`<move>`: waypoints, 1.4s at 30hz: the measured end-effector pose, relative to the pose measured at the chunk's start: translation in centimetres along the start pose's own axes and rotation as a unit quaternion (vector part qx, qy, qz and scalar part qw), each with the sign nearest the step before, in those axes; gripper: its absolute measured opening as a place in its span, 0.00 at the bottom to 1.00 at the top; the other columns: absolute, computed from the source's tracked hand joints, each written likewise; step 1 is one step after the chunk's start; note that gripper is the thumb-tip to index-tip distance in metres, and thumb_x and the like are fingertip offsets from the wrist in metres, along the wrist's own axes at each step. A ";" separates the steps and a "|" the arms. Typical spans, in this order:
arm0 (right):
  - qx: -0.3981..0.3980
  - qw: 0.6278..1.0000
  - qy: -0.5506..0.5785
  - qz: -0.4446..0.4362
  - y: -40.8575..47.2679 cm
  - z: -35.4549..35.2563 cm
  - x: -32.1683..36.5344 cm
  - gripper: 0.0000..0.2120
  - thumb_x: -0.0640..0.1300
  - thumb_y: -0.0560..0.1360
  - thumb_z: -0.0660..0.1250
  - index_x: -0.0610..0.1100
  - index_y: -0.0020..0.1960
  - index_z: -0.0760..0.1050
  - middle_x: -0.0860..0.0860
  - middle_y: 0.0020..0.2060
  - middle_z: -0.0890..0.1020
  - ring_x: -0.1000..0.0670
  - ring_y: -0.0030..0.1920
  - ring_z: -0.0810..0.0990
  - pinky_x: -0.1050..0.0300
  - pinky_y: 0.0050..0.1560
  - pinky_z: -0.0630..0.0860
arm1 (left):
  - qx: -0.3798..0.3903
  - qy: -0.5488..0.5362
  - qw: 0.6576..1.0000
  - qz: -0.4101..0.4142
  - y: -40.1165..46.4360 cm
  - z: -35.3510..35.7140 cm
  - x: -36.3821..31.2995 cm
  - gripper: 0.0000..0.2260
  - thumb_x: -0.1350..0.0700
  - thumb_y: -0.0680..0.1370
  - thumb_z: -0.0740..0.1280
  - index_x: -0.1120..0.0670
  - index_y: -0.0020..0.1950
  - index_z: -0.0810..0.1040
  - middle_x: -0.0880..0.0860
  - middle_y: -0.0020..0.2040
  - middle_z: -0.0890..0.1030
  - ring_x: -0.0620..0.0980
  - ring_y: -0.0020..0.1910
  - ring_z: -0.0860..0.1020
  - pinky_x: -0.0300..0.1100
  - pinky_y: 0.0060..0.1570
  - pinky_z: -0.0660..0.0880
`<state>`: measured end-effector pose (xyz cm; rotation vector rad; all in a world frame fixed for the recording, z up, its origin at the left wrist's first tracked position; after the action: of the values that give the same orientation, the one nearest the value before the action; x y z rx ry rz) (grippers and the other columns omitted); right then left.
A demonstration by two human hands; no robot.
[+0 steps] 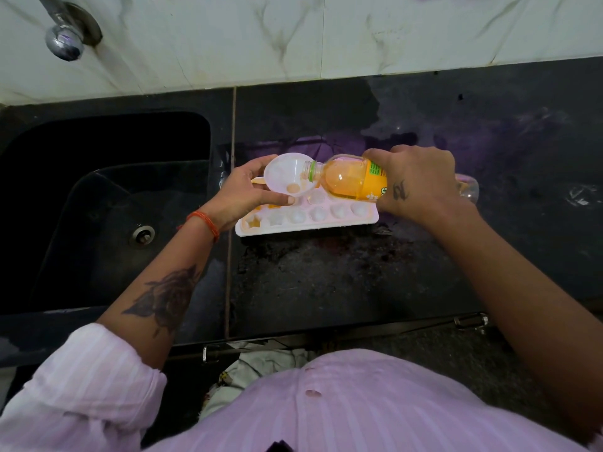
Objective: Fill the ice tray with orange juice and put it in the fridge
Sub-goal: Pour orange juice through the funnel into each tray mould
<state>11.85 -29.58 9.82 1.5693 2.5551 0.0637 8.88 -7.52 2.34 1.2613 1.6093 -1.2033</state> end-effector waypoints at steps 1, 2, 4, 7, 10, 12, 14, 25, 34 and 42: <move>0.000 1.000 0.000 -0.001 0.0 0.0 0.0 0.29 0.57 0.68 0.72 0.55 0.67 0.68 0.48 0.49 0.80 0.42 0.49 0.79 0.55 0.40 0.63 | 0.000 0.000 1.000 0.001 0.0 0.0 0.0 0.32 0.64 0.64 0.77 0.50 0.66 0.72 0.48 0.59 0.77 0.41 0.53 0.76 0.32 0.43 0.77; 0.001 1.000 0.001 -0.003 0.1 0.0 0.0 0.29 0.57 0.69 0.72 0.54 0.67 0.68 0.47 0.50 0.80 0.42 0.49 0.79 0.55 0.41 0.63 | -0.001 0.000 1.000 0.001 0.0 0.0 -0.1 0.32 0.64 0.64 0.77 0.50 0.66 0.72 0.48 0.59 0.77 0.42 0.53 0.77 0.33 0.44 0.77; 0.002 1.000 0.005 -0.003 0.1 0.0 0.0 0.29 0.56 0.69 0.72 0.54 0.67 0.68 0.47 0.49 0.80 0.43 0.50 0.79 0.55 0.41 0.63 | 0.000 -0.007 1.000 -0.002 0.0 0.0 0.0 0.31 0.64 0.64 0.77 0.49 0.64 0.73 0.48 0.59 0.77 0.44 0.56 0.77 0.35 0.46 0.77; 0.000 1.000 0.009 0.000 0.2 0.0 -0.1 0.28 0.55 0.68 0.72 0.54 0.65 0.69 0.48 0.48 0.80 0.43 0.48 0.79 0.55 0.40 0.63 | 0.003 -0.004 1.000 -0.007 0.1 0.0 0.1 0.30 0.64 0.65 0.77 0.47 0.63 0.73 0.48 0.59 0.78 0.48 0.58 0.77 0.39 0.48 0.77; 0.010 1.000 0.015 0.003 0.1 0.1 -0.1 0.29 0.55 0.68 0.72 0.54 0.66 0.68 0.48 0.50 0.80 0.43 0.50 0.78 0.55 0.41 0.64 | 0.004 -0.005 1.000 -0.011 0.1 -0.1 0.0 0.30 0.63 0.65 0.77 0.46 0.63 0.73 0.49 0.59 0.78 0.50 0.58 0.78 0.43 0.51 0.78; 0.019 1.000 0.024 0.008 0.1 0.1 -0.1 0.30 0.55 0.68 0.72 0.55 0.68 0.67 0.48 0.52 0.80 0.43 0.51 0.77 0.54 0.42 0.65 | 0.005 -0.010 1.000 -0.013 0.1 -0.1 -0.1 0.30 0.63 0.65 0.77 0.46 0.63 0.73 0.49 0.59 0.78 0.50 0.58 0.78 0.43 0.51 0.79; 0.029 0.999 0.037 0.017 0.1 0.2 -0.2 0.32 0.54 0.66 0.73 0.55 0.68 0.66 0.48 0.52 0.79 0.43 0.51 0.77 0.54 0.43 0.66 | 0.007 -0.012 1.000 -0.012 0.1 -0.1 -0.2 0.30 0.63 0.64 0.77 0.46 0.63 0.73 0.50 0.59 0.78 0.51 0.58 0.78 0.46 0.53 0.79; 0.036 0.994 0.090 0.041 -0.5 0.3 -1.4 0.38 0.55 0.65 0.74 0.55 0.71 0.64 0.47 0.56 0.79 0.43 0.55 0.77 0.56 0.43 0.63 | 0.022 -0.031 0.999 0.001 0.7 0.3 -1.1 0.30 0.65 0.66 0.76 0.48 0.64 0.73 0.51 0.63 0.77 0.52 0.60 0.77 0.46 0.54 0.78; 0.025 0.995 0.081 0.044 -0.9 0.5 -1.7 0.37 0.57 0.65 0.74 0.56 0.70 0.65 0.48 0.55 0.80 0.43 0.54 0.78 0.56 0.42 0.63 | 0.023 -0.031 0.999 0.001 1.0 -0.1 -0.6 0.30 0.65 0.65 0.76 0.50 0.65 0.73 0.51 0.62 0.77 0.52 0.61 0.77 0.44 0.53 0.78; 0.048 0.996 0.074 0.032 -0.5 0.7 -0.4 0.35 0.52 0.64 0.74 0.56 0.69 0.66 0.48 0.55 0.79 0.43 0.54 0.77 0.56 0.43 0.64 | 0.028 -0.023 0.999 -0.002 0.9 -0.1 -0.2 0.29 0.64 0.64 0.77 0.46 0.62 0.74 0.49 0.59 0.79 0.50 0.58 0.78 0.39 0.48 0.79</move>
<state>11.64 -30.18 9.10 1.7430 2.6558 0.0667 9.84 -7.46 2.35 1.2562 1.5563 -1.2781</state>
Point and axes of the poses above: each hand's wrist, its own y-axis towards the middle knuckle, its own z-axis out of the palm, x = y × z, the point moved 8 cm from there along y, towards the middle knuckle
